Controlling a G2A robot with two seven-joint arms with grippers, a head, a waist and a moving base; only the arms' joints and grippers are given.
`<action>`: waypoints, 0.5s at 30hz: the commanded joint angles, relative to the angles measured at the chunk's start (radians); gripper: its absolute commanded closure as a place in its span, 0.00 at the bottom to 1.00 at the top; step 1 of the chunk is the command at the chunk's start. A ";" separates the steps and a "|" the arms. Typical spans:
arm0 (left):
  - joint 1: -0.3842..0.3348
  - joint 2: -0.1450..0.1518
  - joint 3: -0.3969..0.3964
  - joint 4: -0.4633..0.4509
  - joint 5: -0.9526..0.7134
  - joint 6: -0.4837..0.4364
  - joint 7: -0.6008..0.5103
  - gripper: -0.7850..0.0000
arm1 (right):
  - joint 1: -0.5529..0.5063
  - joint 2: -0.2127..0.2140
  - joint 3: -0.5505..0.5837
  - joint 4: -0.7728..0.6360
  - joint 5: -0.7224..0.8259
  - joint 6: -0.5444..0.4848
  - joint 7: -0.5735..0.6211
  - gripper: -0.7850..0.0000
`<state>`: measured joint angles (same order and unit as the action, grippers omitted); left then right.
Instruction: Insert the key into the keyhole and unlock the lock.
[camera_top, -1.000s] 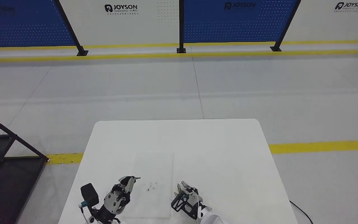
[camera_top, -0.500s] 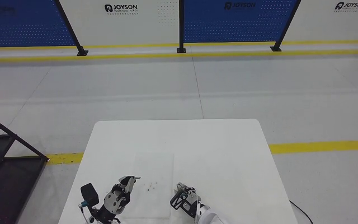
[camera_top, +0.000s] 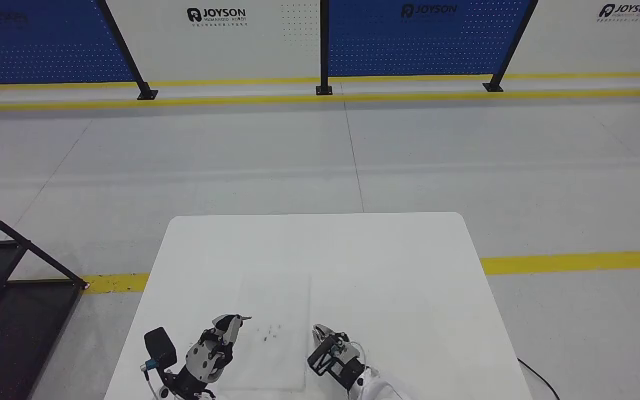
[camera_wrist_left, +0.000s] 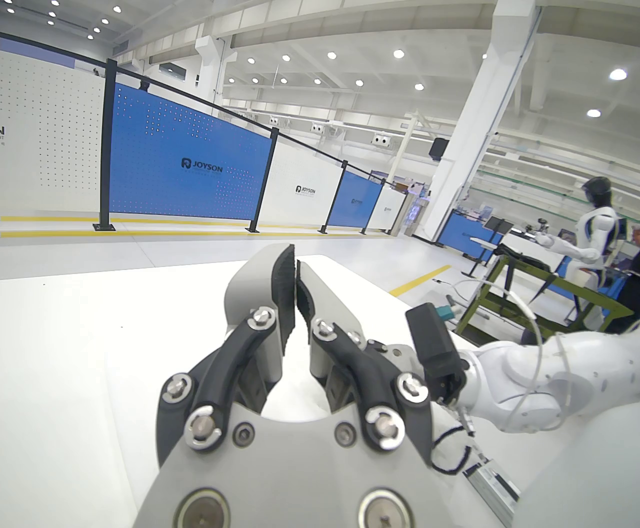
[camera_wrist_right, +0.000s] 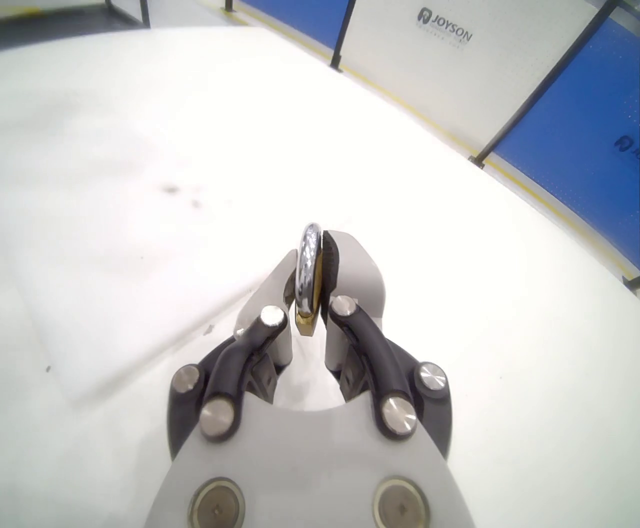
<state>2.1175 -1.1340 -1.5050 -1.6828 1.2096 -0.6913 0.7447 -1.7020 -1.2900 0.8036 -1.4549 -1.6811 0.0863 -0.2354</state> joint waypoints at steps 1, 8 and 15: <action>0.000 0.000 0.000 0.000 0.000 0.000 0.000 1.00 | -0.021 0.007 0.017 -0.019 0.034 -0.022 -0.084 1.00; 0.000 0.000 0.000 0.000 0.000 0.000 0.000 1.00 | -0.054 0.036 0.096 -0.044 0.146 -0.225 -0.356 1.00; 0.000 0.000 0.000 0.000 0.000 0.000 0.000 1.00 | -0.055 0.061 0.133 -0.042 0.178 -0.450 -0.572 1.00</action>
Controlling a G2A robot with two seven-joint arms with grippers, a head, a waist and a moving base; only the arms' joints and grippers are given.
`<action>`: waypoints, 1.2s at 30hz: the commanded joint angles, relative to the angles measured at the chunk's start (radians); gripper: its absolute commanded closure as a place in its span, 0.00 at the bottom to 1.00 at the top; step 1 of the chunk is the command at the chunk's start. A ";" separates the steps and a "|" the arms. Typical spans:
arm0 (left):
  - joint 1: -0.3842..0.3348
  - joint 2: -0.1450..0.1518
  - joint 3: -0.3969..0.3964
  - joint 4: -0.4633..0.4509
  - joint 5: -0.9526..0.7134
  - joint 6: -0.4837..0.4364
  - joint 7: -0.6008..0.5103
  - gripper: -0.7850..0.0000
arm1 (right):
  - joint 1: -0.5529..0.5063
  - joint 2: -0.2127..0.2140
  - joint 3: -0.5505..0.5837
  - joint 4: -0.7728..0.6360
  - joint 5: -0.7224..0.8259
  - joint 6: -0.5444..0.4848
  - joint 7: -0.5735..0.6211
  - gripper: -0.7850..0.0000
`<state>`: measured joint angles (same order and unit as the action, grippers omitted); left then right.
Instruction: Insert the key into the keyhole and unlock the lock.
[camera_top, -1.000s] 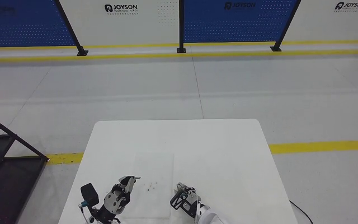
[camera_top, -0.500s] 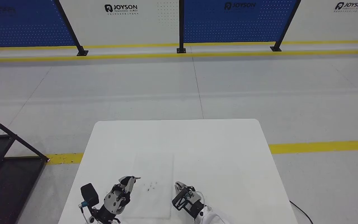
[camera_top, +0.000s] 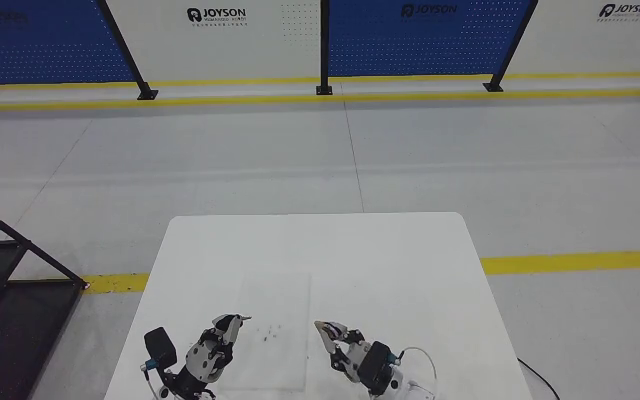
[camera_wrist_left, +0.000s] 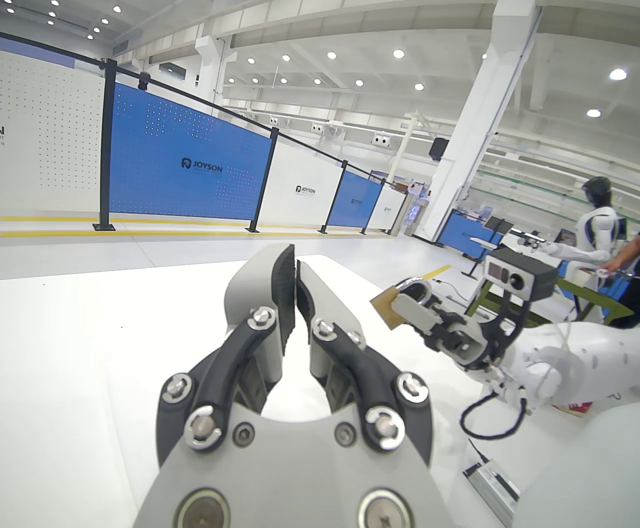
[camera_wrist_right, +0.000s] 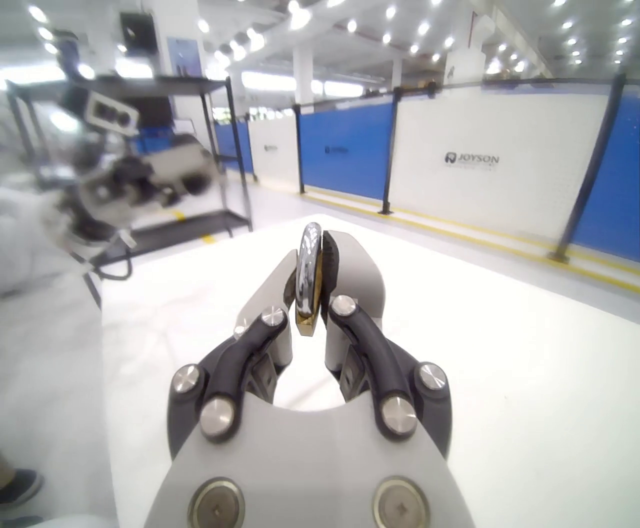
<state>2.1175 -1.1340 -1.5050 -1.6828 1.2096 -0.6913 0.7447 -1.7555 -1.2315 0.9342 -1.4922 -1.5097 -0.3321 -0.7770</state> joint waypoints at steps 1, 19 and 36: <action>0.000 0.000 0.000 0.000 0.000 0.000 0.000 1.00 | 0.000 0.006 0.005 -0.001 0.007 -0.062 -0.050 1.00; 0.000 0.000 0.032 -0.038 -0.099 -0.111 -0.018 1.00 | 0.029 -0.008 -0.018 0.003 0.188 -0.130 -0.103 1.00; -0.187 0.026 0.401 0.021 -0.499 -0.321 0.028 1.00 | 0.197 -0.101 -0.251 0.096 0.526 -0.416 -0.295 1.00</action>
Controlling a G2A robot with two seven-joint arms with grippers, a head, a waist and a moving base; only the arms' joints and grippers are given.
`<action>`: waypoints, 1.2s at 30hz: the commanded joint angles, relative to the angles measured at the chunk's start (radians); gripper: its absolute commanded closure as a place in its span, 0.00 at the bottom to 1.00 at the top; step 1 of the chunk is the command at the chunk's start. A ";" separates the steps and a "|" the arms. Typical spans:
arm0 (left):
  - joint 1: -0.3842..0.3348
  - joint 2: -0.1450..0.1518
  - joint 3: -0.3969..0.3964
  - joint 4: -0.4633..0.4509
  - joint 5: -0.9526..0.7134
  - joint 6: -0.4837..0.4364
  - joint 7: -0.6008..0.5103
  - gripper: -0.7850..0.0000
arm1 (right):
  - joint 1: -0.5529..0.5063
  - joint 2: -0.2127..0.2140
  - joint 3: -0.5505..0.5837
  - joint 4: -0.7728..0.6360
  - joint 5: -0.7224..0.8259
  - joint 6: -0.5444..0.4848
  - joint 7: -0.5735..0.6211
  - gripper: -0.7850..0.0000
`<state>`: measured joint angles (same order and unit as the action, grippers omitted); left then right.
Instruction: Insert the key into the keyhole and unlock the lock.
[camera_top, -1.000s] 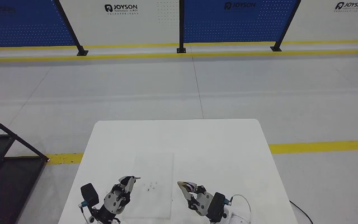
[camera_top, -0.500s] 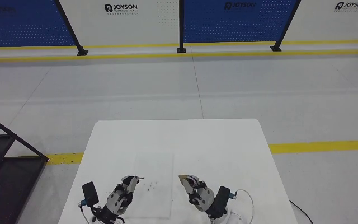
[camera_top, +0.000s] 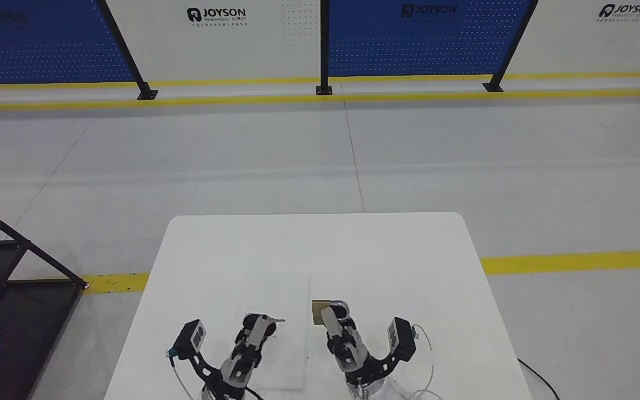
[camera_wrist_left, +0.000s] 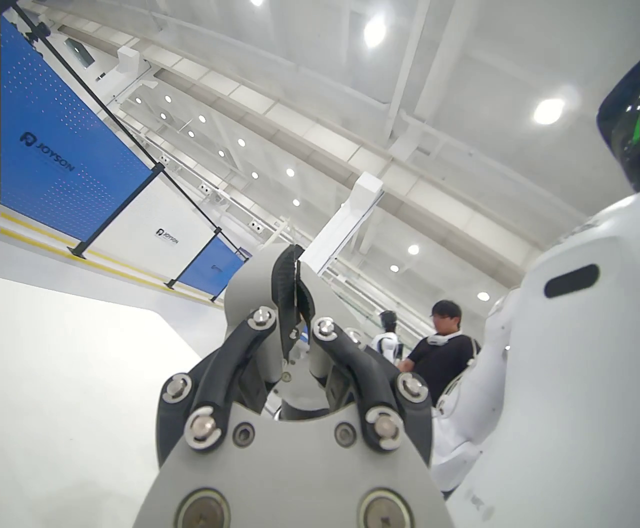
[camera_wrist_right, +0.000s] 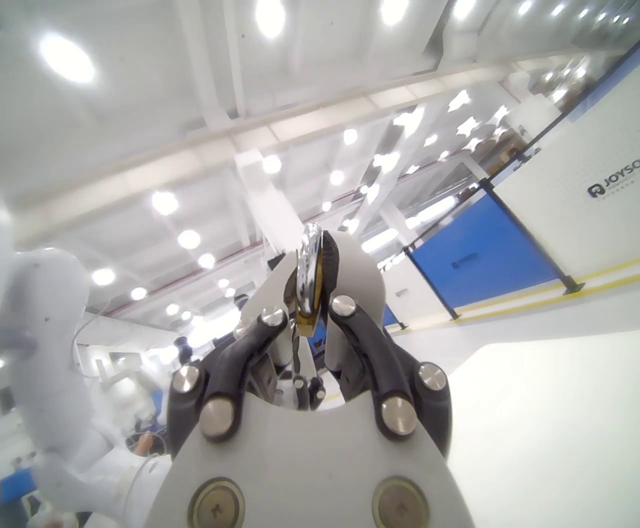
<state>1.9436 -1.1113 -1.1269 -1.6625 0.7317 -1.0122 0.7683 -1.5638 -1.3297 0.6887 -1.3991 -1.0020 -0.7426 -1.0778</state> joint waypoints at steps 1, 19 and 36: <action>-0.026 0.007 0.040 0.006 -0.041 0.000 0.012 1.00 | 0.010 -0.007 -0.011 0.004 0.028 -0.007 0.007 1.00; -0.110 -0.007 0.135 0.018 -0.084 0.000 0.040 1.00 | 0.023 -0.009 -0.030 0.002 0.067 -0.008 0.008 1.00; -0.122 -0.078 0.140 0.071 -0.022 0.010 0.050 1.00 | 0.023 -0.009 -0.030 0.002 0.067 -0.008 0.008 1.00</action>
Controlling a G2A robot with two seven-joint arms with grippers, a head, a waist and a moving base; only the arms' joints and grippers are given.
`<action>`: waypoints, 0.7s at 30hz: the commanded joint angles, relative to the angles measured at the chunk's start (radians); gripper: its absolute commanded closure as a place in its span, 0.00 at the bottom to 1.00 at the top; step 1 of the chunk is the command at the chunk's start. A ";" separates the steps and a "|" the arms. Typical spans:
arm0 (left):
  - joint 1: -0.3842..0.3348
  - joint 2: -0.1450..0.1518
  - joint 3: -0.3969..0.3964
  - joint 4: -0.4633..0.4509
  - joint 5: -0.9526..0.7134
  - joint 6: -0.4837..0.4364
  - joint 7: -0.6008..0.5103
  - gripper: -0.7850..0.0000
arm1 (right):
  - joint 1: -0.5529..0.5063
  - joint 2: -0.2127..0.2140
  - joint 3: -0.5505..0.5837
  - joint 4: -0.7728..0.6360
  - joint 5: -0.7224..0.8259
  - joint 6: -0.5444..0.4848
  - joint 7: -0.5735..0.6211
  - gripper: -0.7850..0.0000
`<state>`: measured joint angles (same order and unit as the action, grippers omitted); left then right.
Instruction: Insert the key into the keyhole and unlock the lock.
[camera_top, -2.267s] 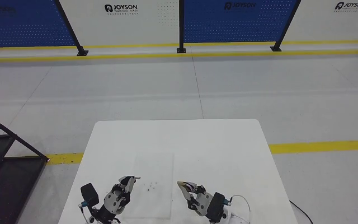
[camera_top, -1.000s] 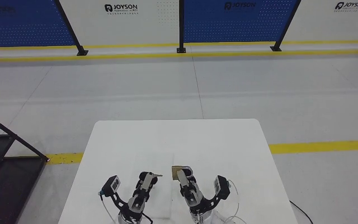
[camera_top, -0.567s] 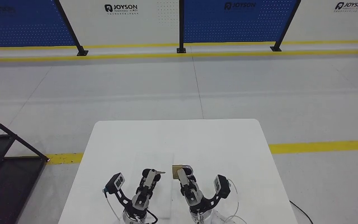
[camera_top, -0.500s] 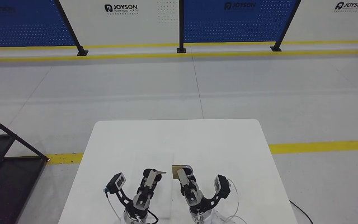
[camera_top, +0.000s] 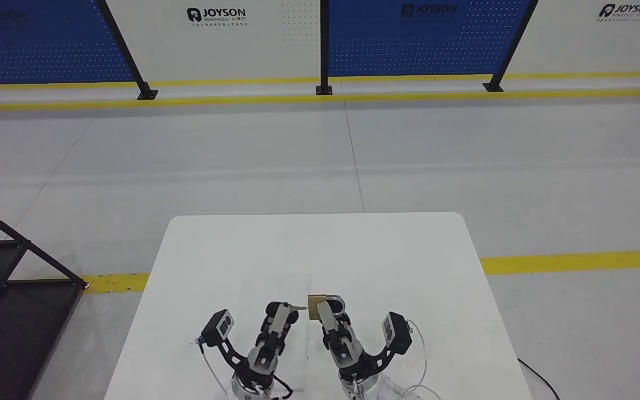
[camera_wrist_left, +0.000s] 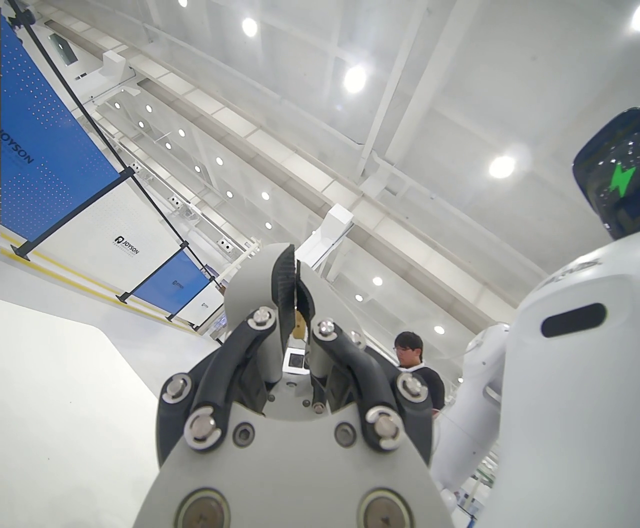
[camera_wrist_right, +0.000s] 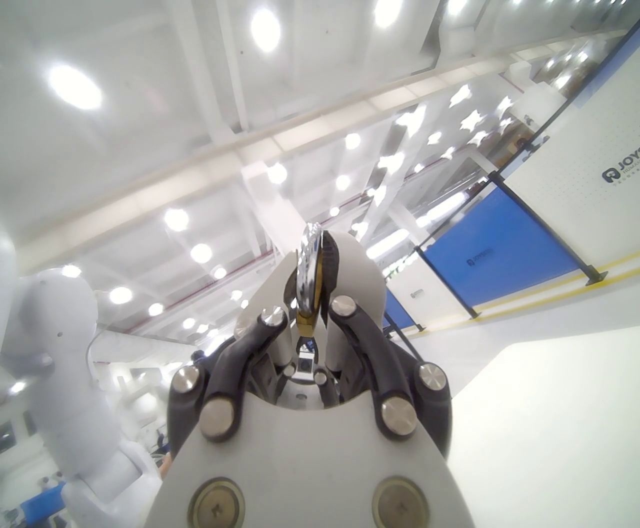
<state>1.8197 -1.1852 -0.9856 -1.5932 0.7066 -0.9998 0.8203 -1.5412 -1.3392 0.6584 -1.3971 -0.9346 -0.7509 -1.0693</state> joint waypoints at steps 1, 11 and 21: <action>0.002 -0.007 -0.003 0.003 0.005 -0.003 -0.003 1.00 | 0.000 0.000 0.000 0.000 0.000 0.000 0.000 1.00; 0.016 -0.042 -0.023 0.008 0.025 -0.008 -0.008 1.00 | 0.000 0.000 0.000 0.000 0.000 0.000 0.000 1.00; 0.032 -0.069 -0.040 0.006 0.029 -0.012 -0.012 1.00 | 0.000 0.000 0.000 0.000 0.000 0.000 0.000 1.00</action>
<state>1.8500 -1.2521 -1.0247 -1.5866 0.7340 -1.0124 0.8078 -1.5412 -1.3392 0.6584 -1.3971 -0.9346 -0.7509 -1.0693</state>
